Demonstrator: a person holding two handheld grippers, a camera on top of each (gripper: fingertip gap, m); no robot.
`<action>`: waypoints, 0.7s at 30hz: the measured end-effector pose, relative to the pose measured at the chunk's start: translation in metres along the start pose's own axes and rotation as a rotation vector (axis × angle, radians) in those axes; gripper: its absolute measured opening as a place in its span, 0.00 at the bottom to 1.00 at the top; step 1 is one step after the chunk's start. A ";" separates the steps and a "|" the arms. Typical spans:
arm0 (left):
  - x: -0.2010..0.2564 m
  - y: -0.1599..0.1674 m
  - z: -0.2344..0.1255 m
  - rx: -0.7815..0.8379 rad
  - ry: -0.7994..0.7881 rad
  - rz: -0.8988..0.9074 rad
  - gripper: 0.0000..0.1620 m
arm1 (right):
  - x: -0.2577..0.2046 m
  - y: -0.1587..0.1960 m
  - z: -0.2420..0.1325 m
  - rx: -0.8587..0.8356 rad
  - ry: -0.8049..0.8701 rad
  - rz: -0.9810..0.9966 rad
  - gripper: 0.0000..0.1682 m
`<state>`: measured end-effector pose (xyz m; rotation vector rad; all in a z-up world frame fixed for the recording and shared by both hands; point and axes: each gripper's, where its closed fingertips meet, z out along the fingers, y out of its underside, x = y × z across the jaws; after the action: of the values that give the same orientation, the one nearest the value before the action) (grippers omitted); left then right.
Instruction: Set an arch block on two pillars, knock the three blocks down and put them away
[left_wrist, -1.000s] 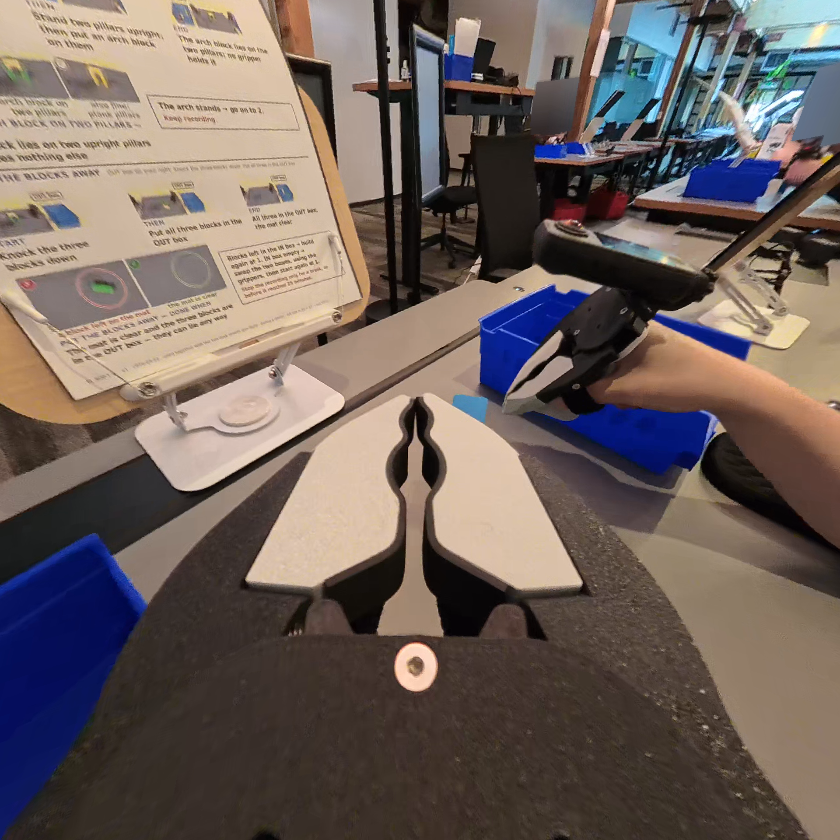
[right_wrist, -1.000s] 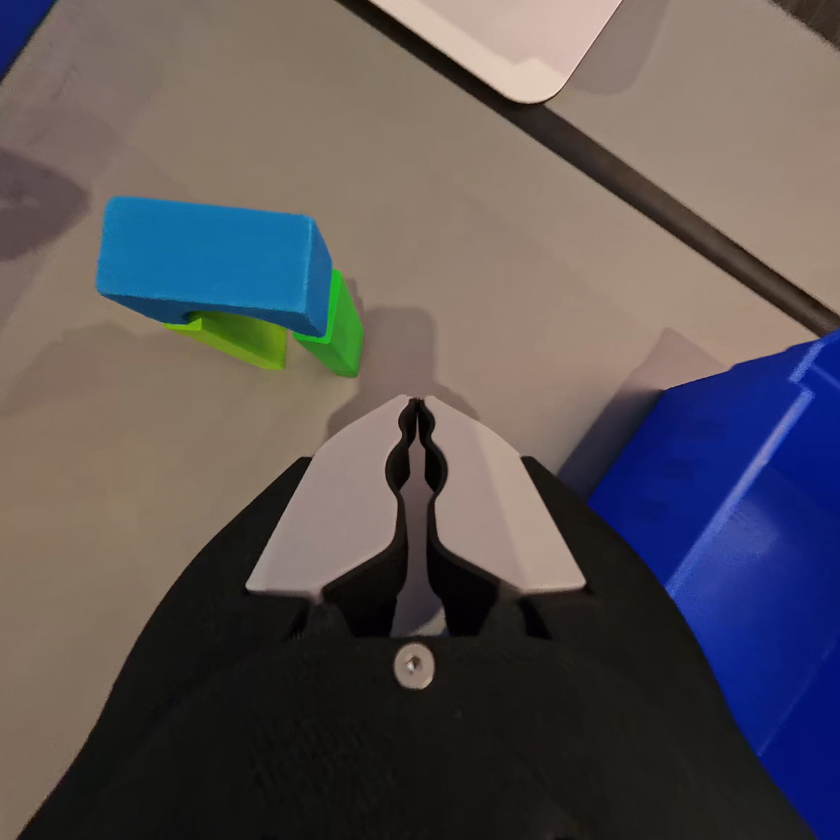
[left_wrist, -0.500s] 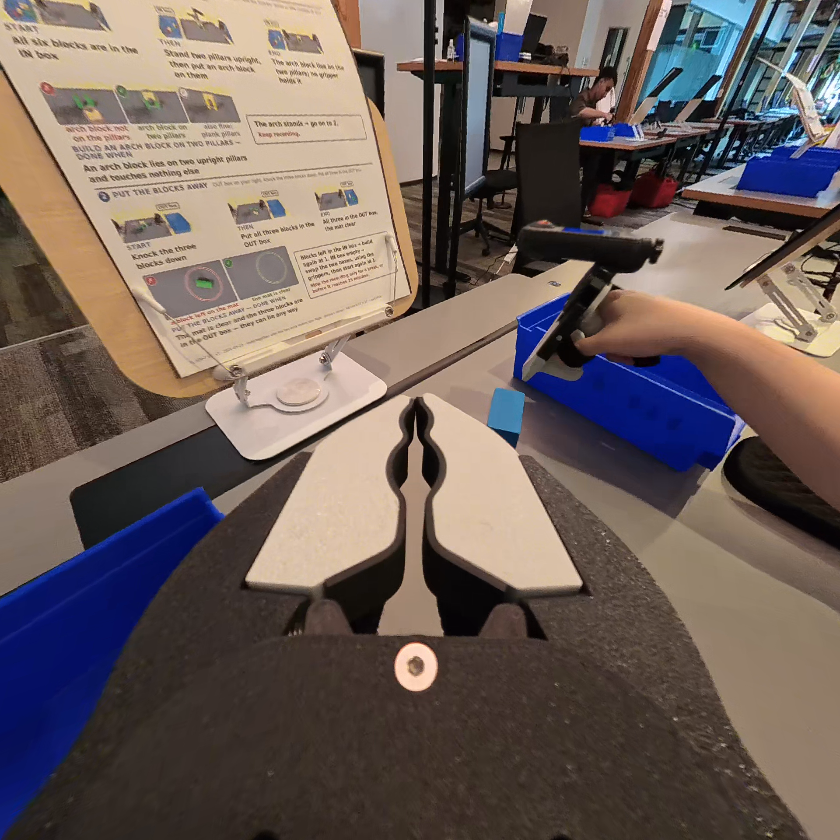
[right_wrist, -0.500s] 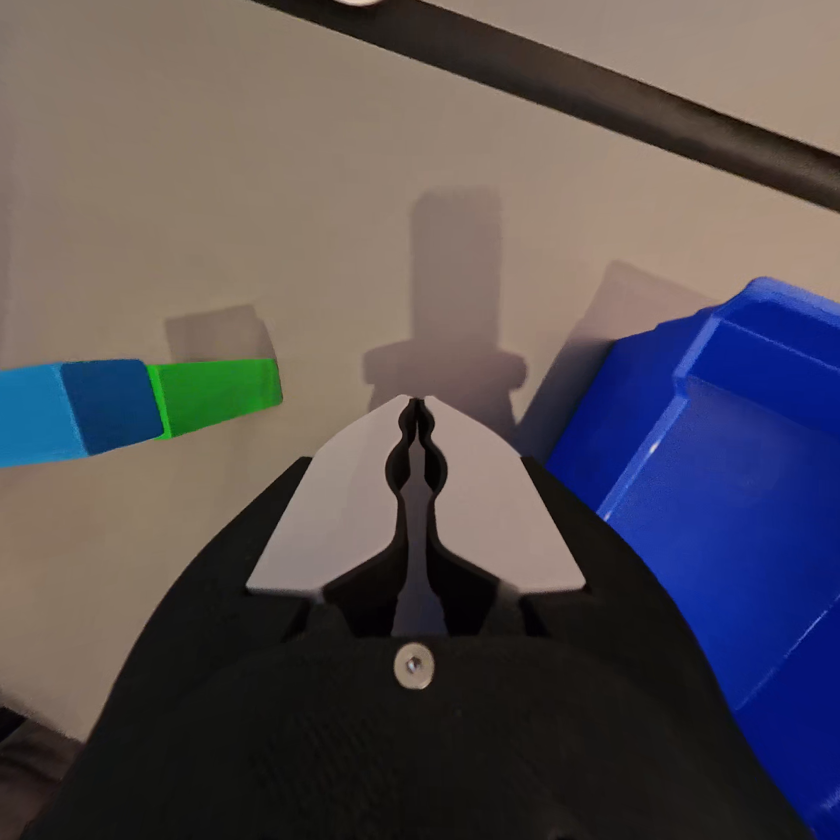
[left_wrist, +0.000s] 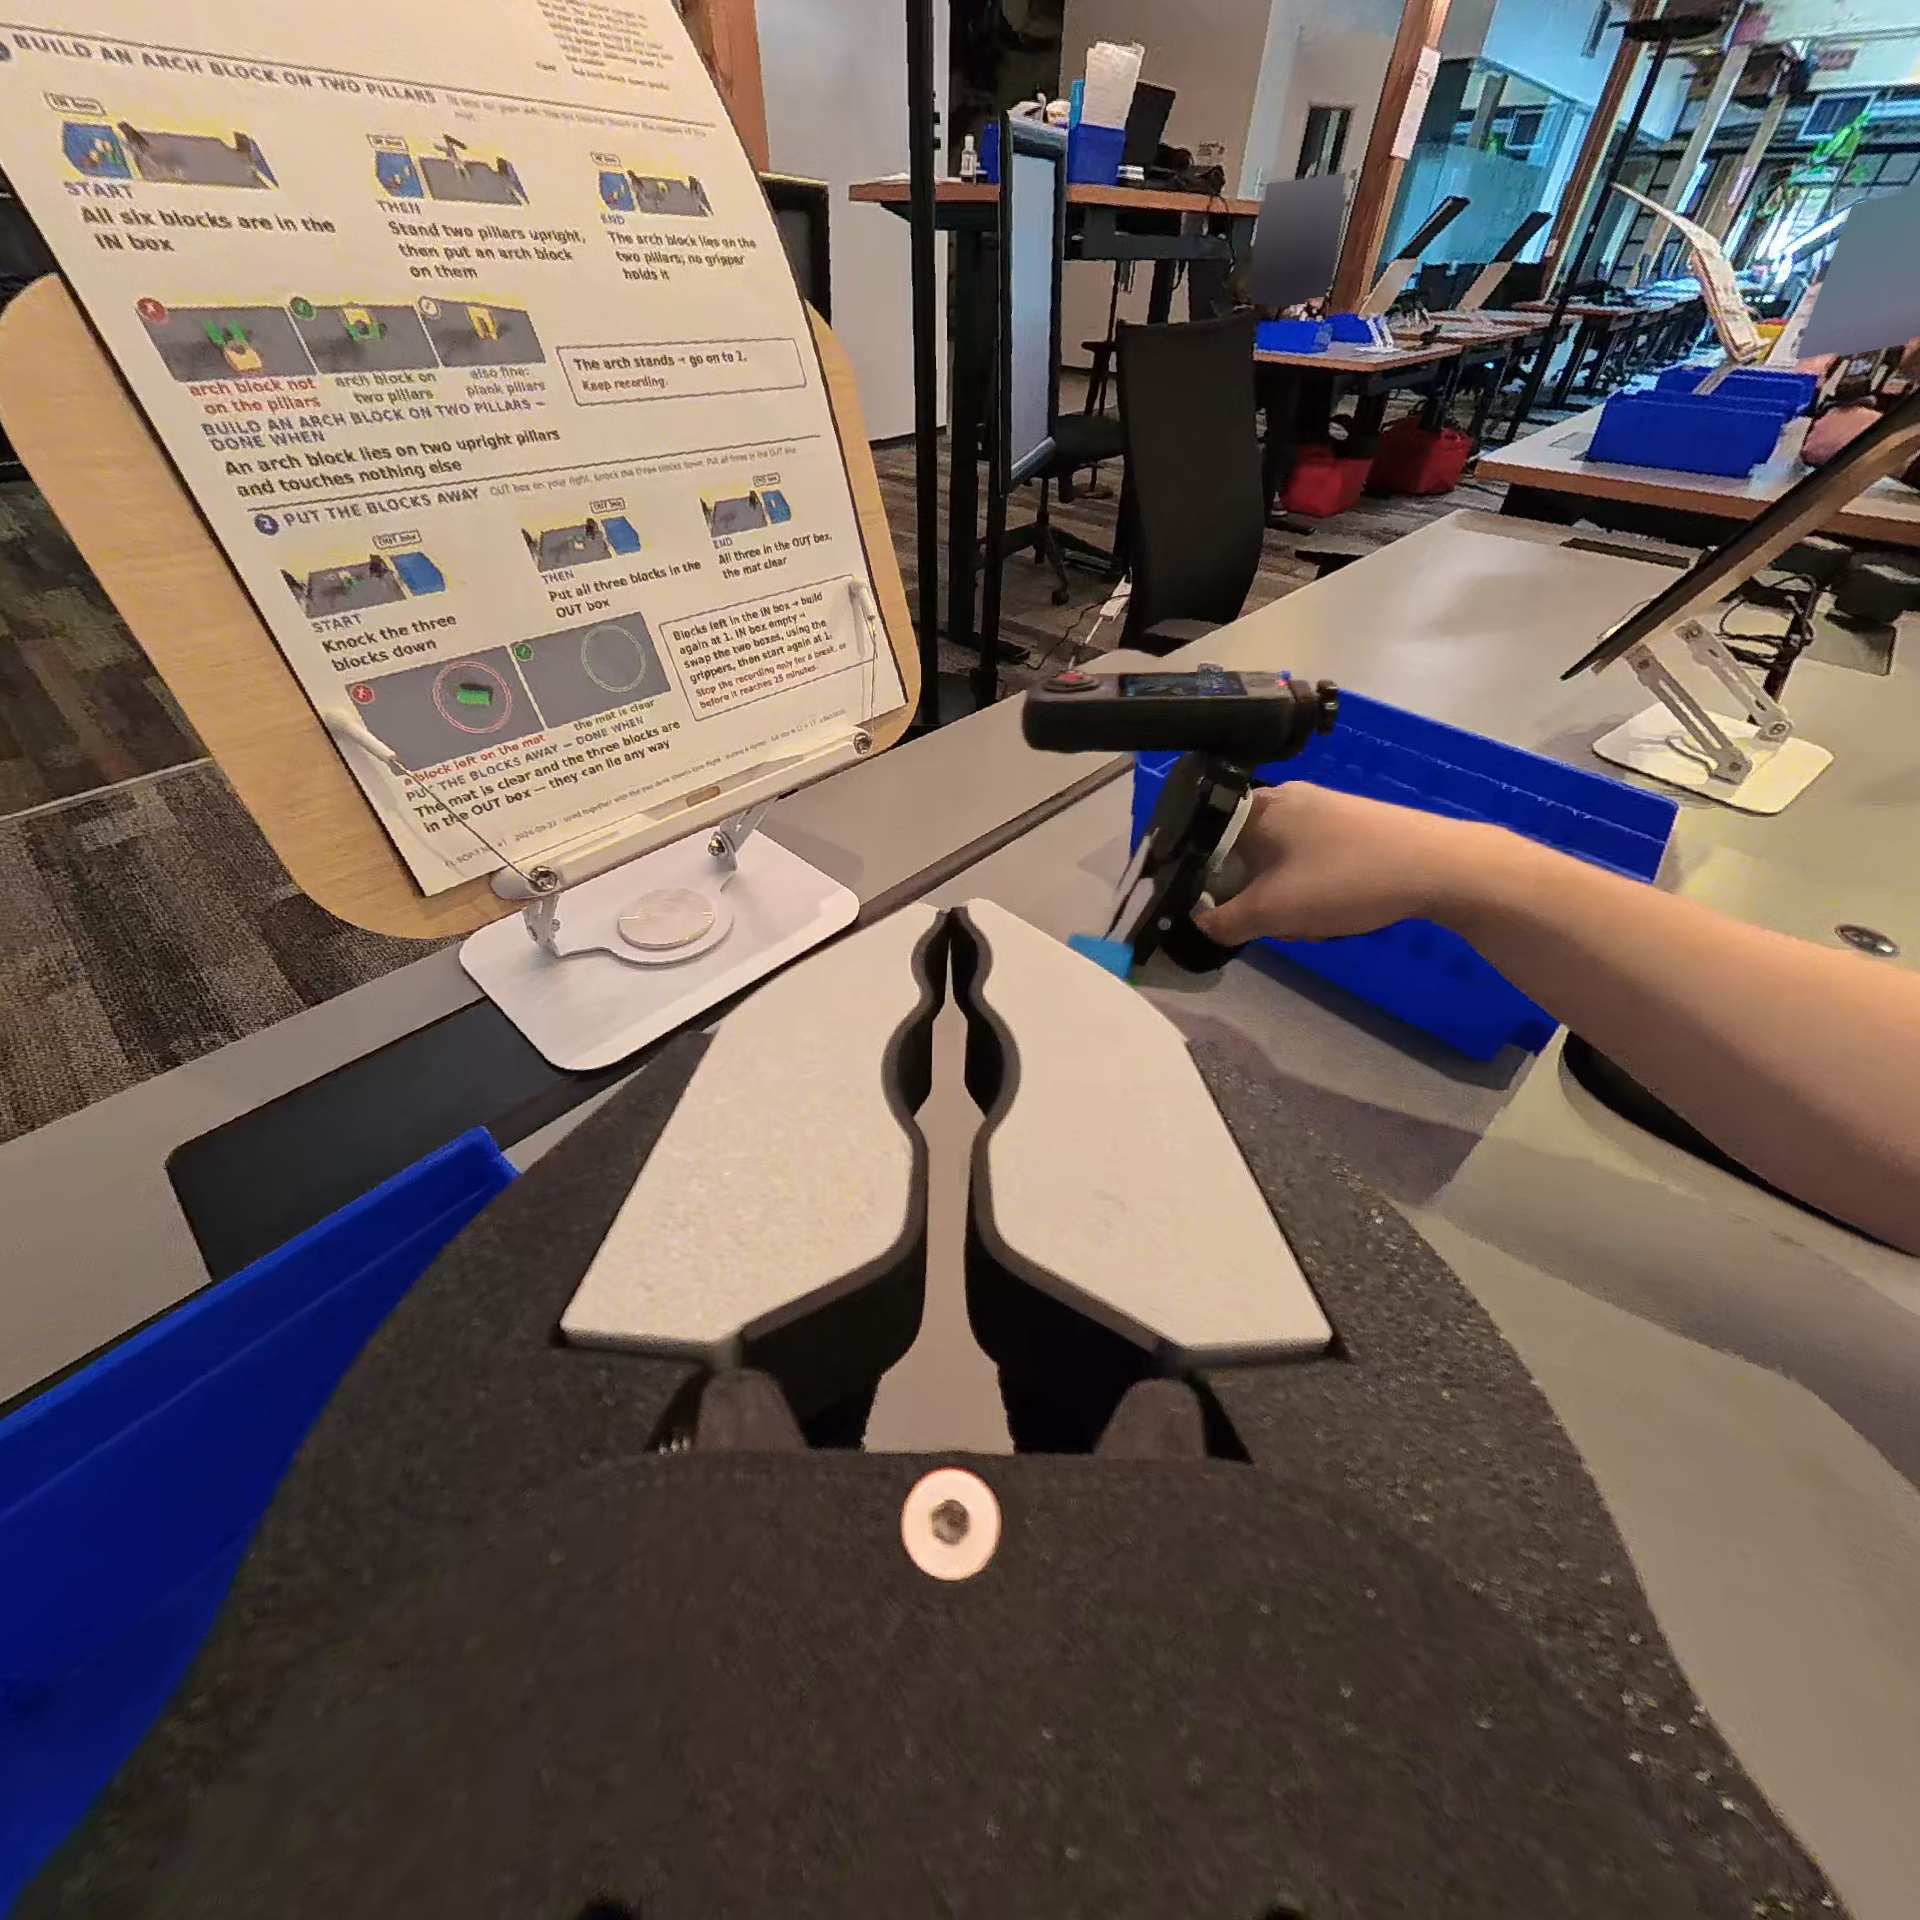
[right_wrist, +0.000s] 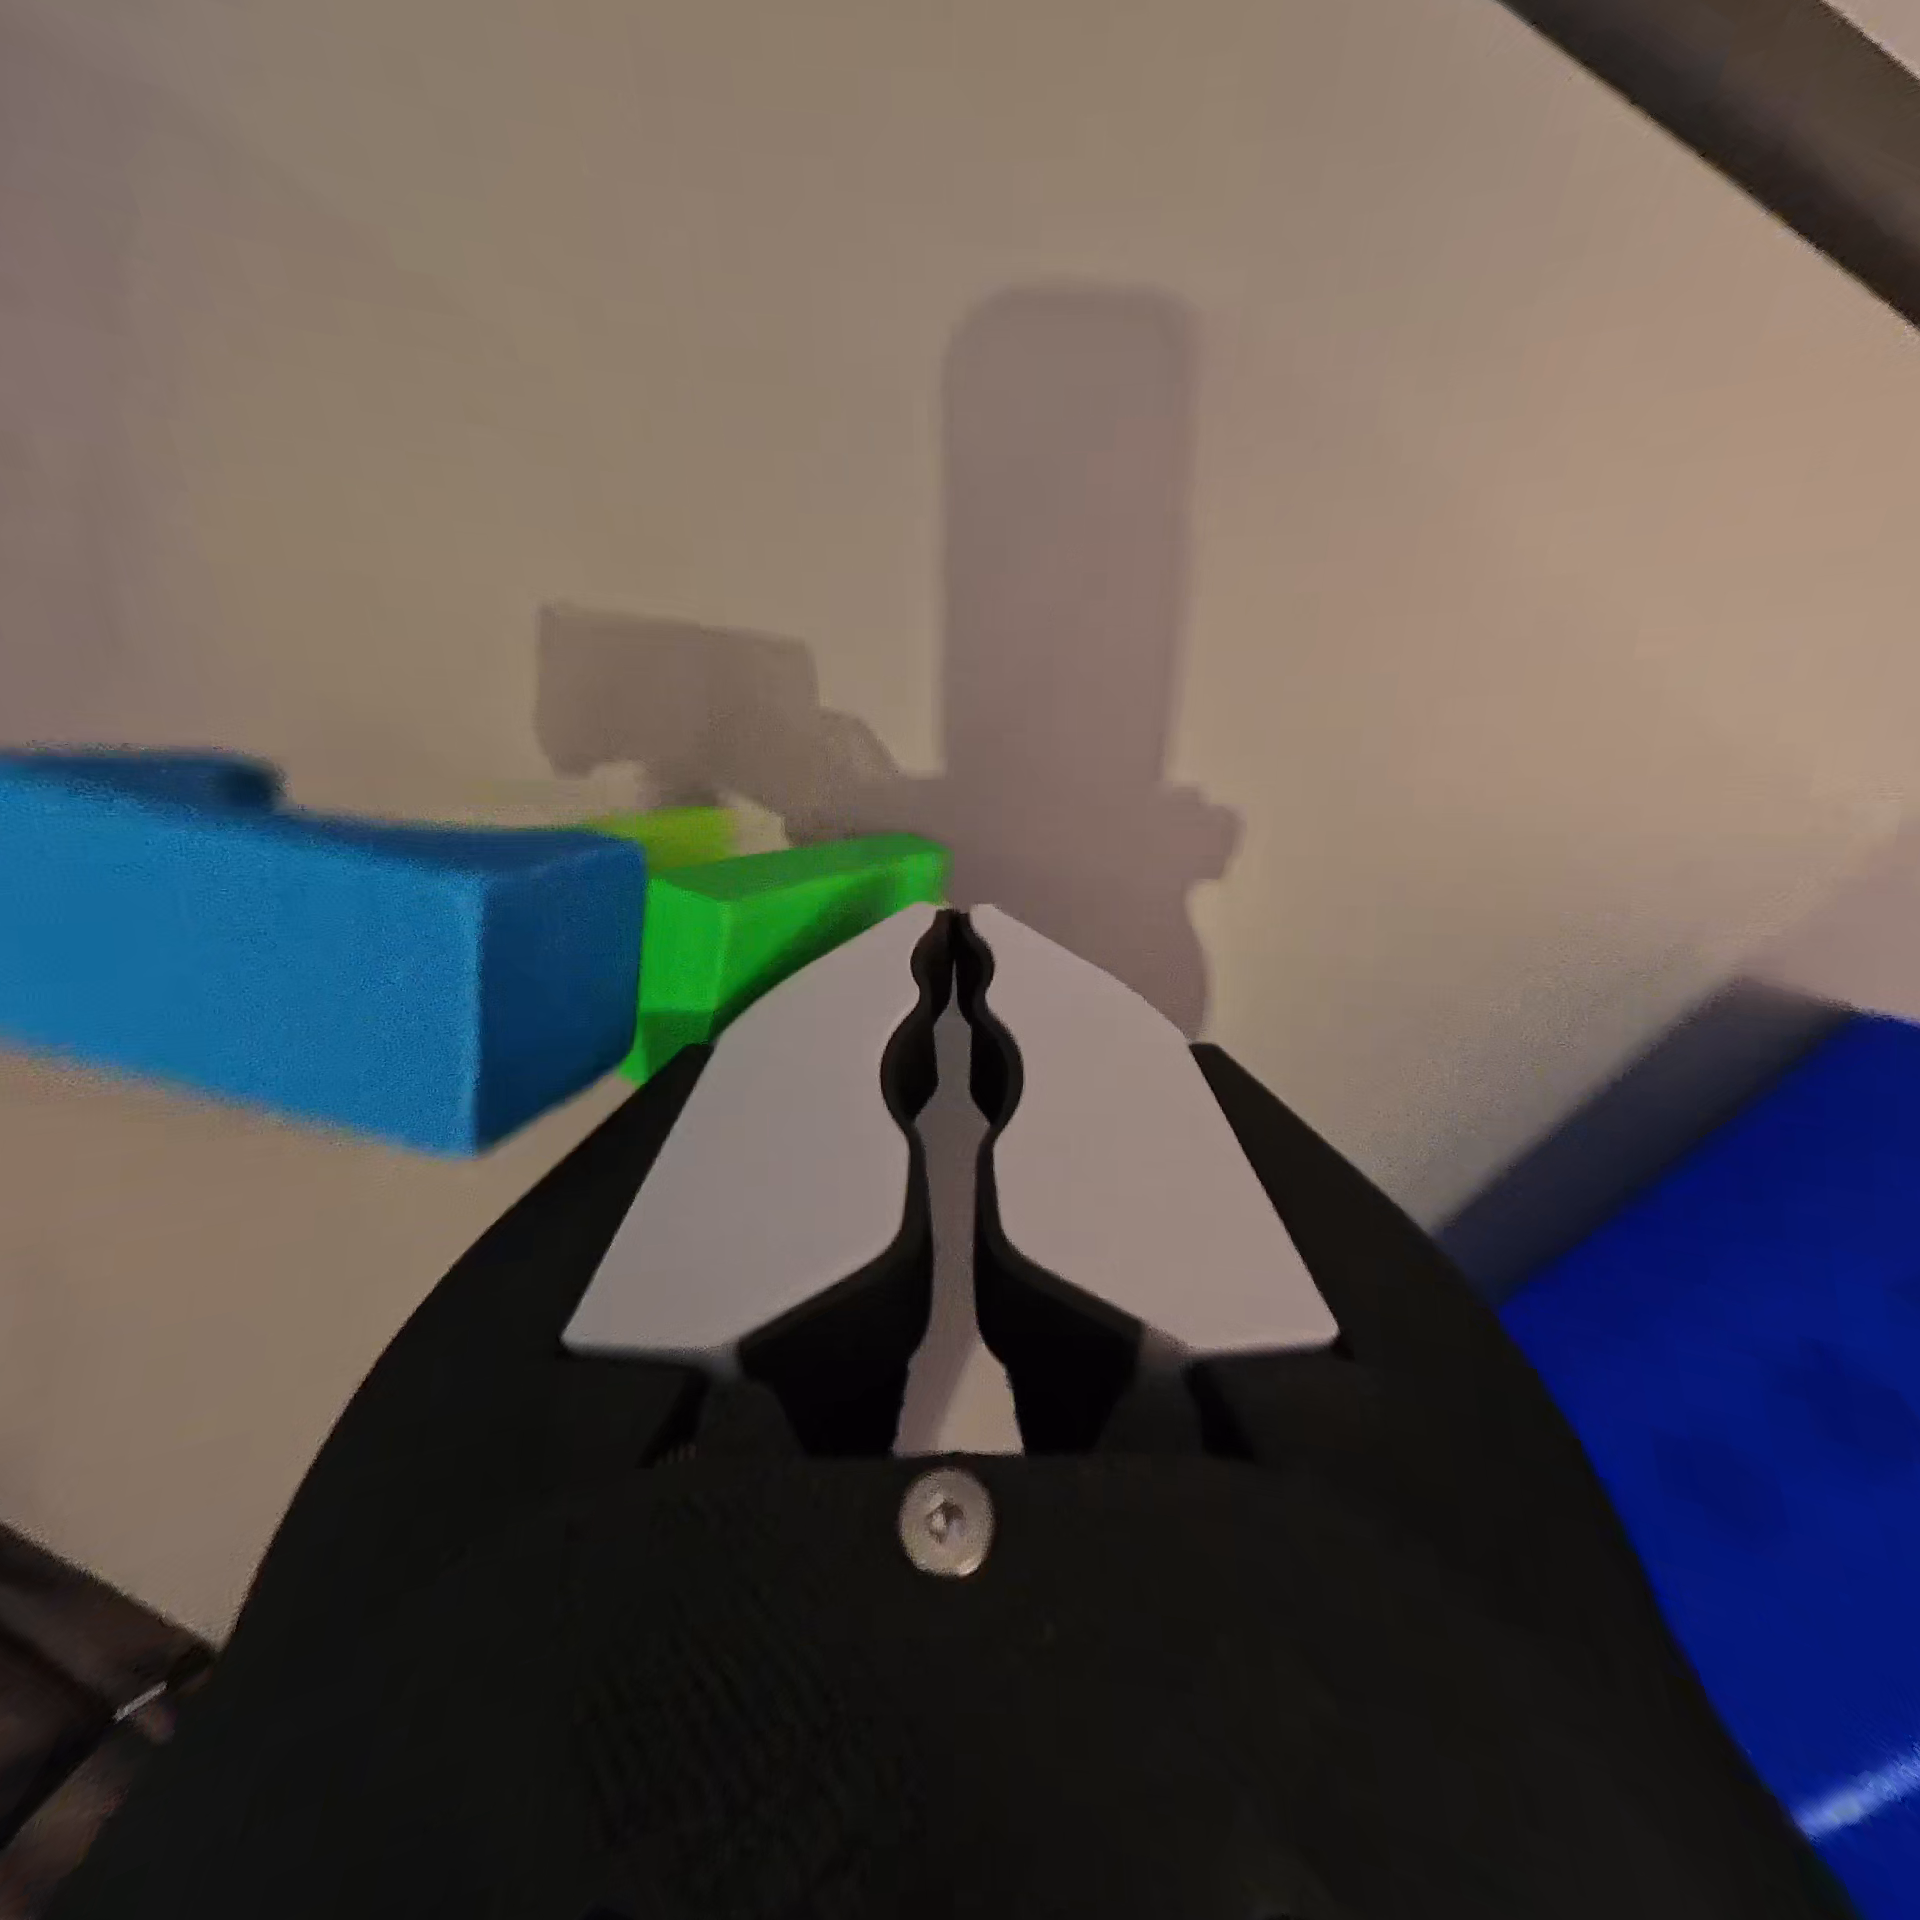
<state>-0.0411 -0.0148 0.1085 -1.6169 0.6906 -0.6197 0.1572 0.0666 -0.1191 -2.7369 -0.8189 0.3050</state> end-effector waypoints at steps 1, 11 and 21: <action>0.001 0.000 -0.001 -0.003 0.004 -0.001 0.00 | -0.018 -0.006 -0.001 0.000 -0.011 -0.039 0.01; 0.008 0.004 -0.007 -0.061 0.039 0.003 0.00 | -0.087 -0.036 -0.050 0.131 0.132 -0.302 0.01; 0.007 0.021 0.002 -0.175 -0.012 0.061 0.14 | -0.137 0.015 -0.023 0.375 -0.184 -0.887 0.22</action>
<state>-0.0365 -0.0210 0.0878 -1.7527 0.8002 -0.5162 0.0590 -0.0271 -0.0853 -1.7957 -1.7033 0.4502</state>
